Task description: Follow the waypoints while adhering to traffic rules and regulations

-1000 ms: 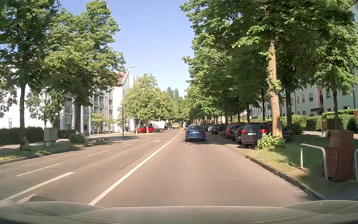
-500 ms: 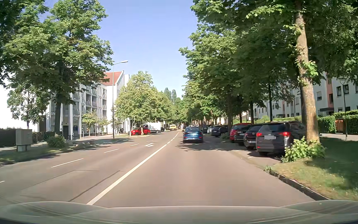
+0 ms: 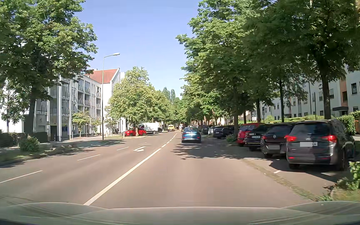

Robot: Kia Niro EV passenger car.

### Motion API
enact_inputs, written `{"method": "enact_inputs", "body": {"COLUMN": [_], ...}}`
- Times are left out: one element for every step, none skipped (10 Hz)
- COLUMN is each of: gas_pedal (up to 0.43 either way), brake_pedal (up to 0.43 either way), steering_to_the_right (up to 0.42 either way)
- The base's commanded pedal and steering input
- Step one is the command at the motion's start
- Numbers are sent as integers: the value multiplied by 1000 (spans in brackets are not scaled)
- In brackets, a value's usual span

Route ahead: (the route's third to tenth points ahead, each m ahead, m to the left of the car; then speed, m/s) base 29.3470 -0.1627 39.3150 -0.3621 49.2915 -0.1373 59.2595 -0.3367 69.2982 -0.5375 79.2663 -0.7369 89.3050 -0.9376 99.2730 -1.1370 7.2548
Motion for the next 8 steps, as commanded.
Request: {"method": "enact_inputs", "body": {"gas_pedal": [0, 39, 59, 67, 79, 79, 87, 98], "brake_pedal": [0, 0, 0, 0, 0, 0, 0, 0], "steering_to_the_right": [5, 4, -1, -8, -10, -10, -10, -10]}}
